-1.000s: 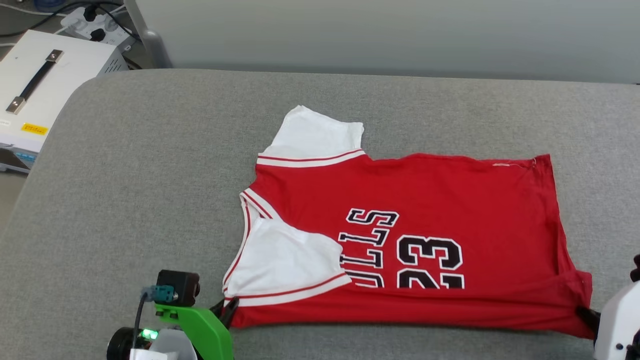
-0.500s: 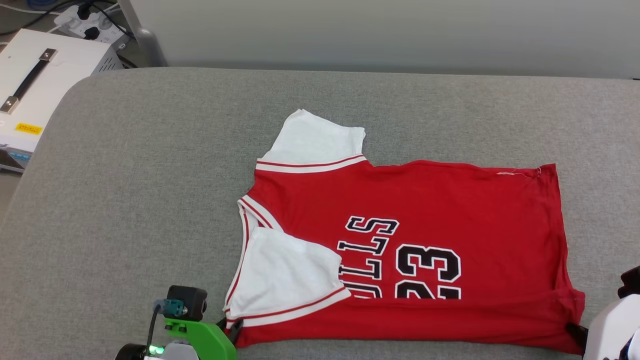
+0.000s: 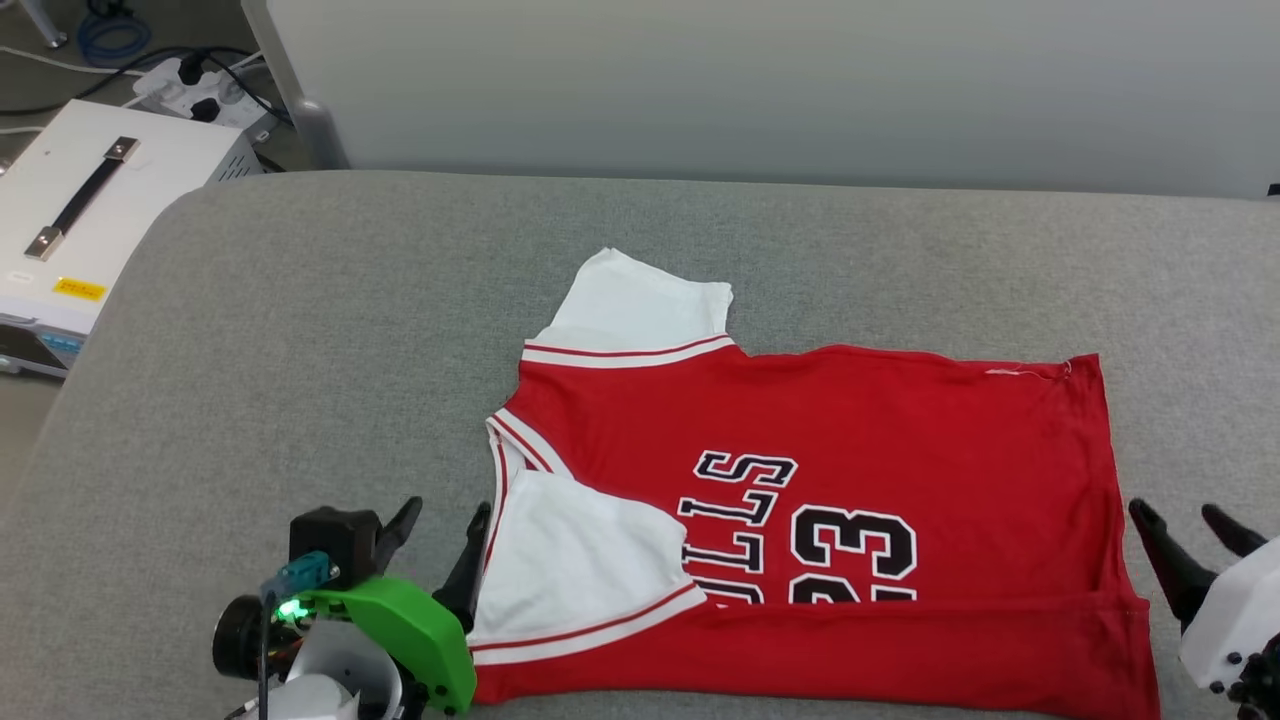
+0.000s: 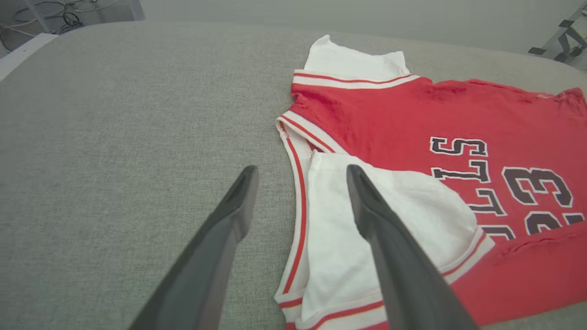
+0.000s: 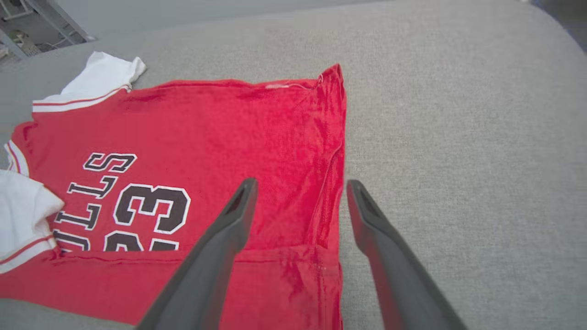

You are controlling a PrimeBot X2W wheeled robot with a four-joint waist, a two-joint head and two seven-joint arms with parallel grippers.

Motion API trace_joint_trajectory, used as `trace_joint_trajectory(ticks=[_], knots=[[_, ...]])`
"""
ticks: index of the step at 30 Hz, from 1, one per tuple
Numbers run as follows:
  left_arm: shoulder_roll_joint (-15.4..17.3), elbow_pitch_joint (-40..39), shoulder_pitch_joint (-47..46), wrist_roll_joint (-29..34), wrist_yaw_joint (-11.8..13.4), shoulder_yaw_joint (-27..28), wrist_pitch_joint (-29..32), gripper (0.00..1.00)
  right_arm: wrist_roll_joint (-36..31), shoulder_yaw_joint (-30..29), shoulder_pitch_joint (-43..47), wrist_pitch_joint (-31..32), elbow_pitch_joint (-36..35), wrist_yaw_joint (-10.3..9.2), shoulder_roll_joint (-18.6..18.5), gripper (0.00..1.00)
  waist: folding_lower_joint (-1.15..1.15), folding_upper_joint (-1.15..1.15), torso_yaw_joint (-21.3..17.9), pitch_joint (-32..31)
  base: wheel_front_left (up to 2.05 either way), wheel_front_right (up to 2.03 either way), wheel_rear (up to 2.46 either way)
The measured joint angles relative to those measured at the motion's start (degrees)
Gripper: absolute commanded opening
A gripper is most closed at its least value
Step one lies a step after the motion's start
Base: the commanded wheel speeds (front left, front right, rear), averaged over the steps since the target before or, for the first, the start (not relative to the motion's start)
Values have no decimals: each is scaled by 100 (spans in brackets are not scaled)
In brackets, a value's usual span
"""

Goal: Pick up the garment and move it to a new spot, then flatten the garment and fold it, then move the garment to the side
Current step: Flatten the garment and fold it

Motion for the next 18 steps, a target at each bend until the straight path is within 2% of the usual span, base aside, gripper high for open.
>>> trace_joint_trajectory(ticks=[5, 7, 12, 18], knots=[[-94, -65, -60, 290, -193, 86, -801, 100, -92, 103, -36, -1148, -209, 0, -57, 100, 0, 0, 6, -137, 0, 0, 0], [-156, -137, -75, 412, -255, 182, -953, 100, -90, 103, -46, -1588, -249, -1, 81, 100, 0, 0, -4, -156, 0, 0, 0], [-521, -514, -53, 870, -310, 842, -1028, 100, -215, 233, -43, -2535, -311, 0, 383, 100, 0, 0, -35, -134, 0, 0, 0], [-1014, -684, 362, 1566, -705, 1458, -1028, 100, -571, 483, -10, -3348, -232, 0, 541, 100, 0, 0, -142, -39, 0, 0, 0]])
